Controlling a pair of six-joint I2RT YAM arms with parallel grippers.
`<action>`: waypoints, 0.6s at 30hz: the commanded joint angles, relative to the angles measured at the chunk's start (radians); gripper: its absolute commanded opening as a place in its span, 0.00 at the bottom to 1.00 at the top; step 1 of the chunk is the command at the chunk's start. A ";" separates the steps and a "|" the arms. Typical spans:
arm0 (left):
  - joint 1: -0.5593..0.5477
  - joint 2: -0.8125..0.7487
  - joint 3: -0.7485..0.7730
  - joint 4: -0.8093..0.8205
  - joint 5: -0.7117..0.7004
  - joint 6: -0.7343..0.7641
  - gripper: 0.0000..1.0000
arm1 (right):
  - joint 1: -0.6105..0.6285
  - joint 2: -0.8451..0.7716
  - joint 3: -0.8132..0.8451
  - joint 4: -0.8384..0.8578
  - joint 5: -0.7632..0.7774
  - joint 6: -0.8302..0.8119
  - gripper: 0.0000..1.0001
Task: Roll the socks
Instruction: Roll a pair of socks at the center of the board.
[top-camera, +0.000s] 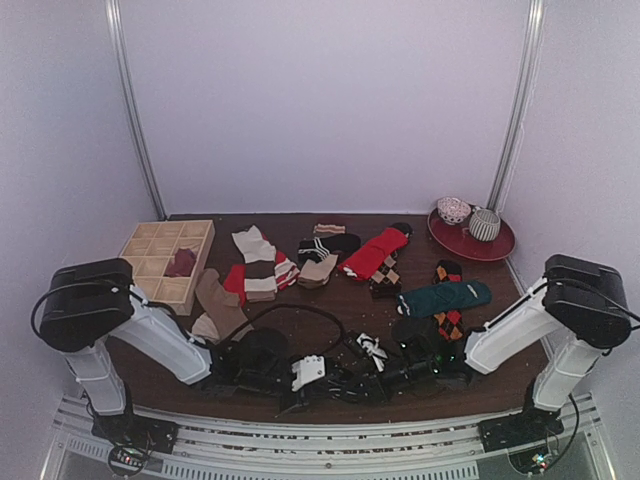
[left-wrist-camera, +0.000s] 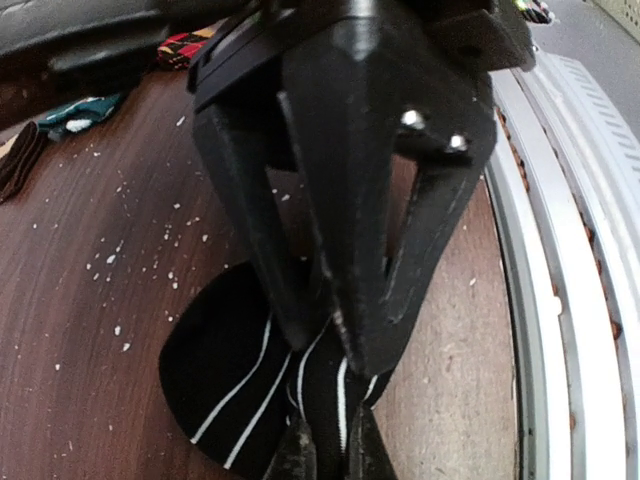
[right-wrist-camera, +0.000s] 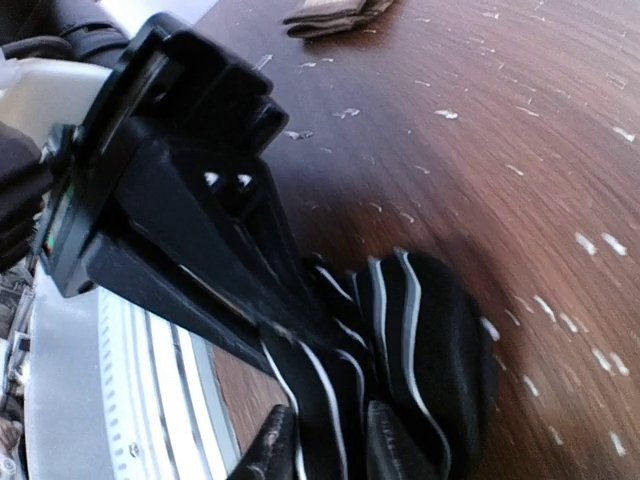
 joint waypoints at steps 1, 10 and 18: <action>0.000 0.050 0.046 -0.183 0.011 -0.144 0.00 | 0.019 -0.163 -0.096 -0.146 0.194 -0.114 0.40; 0.037 0.116 0.080 -0.350 0.111 -0.288 0.00 | 0.255 -0.371 -0.144 -0.094 0.600 -0.585 0.53; 0.054 0.136 0.074 -0.371 0.162 -0.292 0.00 | 0.279 -0.234 -0.094 -0.149 0.616 -0.662 0.55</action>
